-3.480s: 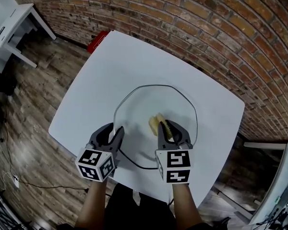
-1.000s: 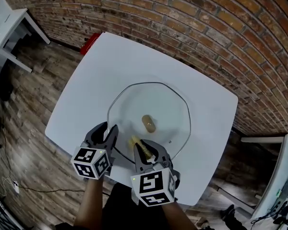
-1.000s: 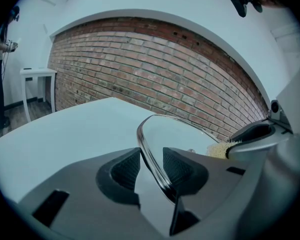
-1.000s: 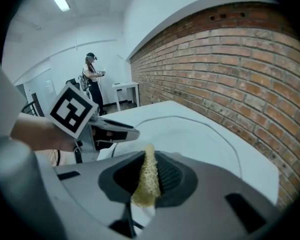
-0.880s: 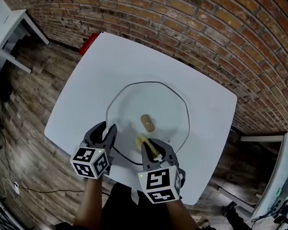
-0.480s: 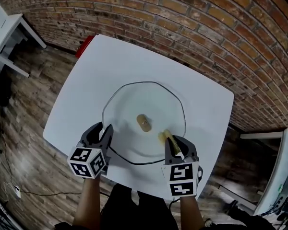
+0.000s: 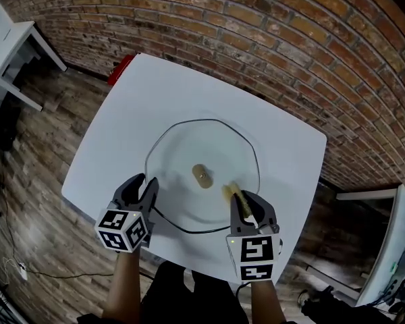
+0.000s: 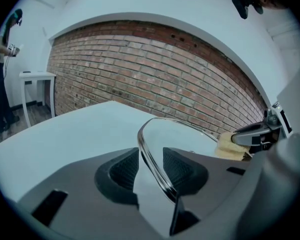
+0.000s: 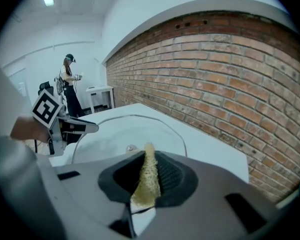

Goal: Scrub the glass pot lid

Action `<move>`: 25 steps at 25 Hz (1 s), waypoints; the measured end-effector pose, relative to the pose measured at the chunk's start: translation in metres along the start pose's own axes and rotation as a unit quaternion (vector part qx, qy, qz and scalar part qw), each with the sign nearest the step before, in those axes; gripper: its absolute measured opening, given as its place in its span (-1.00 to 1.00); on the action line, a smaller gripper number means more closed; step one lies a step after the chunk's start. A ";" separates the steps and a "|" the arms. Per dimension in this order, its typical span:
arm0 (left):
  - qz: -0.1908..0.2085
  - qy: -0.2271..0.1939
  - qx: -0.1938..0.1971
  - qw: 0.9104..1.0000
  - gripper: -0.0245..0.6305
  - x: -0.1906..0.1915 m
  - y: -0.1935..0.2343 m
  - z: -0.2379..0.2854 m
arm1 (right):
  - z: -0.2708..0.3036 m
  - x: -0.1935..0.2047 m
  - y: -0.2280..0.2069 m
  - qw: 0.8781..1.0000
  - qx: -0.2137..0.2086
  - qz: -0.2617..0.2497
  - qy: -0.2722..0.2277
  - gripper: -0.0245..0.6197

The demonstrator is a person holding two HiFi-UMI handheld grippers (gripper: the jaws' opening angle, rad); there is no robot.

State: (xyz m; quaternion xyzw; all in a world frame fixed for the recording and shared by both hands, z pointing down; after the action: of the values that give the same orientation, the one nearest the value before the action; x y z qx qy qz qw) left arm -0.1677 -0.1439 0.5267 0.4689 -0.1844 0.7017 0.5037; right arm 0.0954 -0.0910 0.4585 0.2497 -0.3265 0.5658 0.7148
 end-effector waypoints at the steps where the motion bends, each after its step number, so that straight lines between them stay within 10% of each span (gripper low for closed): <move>1: 0.001 -0.004 -0.004 1.000 -0.48 -0.001 0.002 -0.002 | -0.002 -0.002 -0.001 1.000 -0.001 0.007 -0.013 -0.74; 25: 0.096 -0.143 0.020 0.985 -0.70 -0.119 -0.066 -0.083 | -0.116 -0.076 0.004 0.965 -0.004 0.070 -0.252 -0.74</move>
State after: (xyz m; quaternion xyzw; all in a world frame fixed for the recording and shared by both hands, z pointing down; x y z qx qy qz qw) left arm -0.1430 -0.1186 0.3714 0.5546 -0.2844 0.6760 0.3931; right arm 0.1014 -0.0551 0.3250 0.3577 -0.5149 0.5323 0.5688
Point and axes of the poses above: the fingertips, and each gripper's own axes: z forward along the fingers, y to its left, x out of its underside, the point moved 8 cm from there along -z, backward along the fingers, and after that the axes turned 8 degrees about z, right-handed, at the moved point
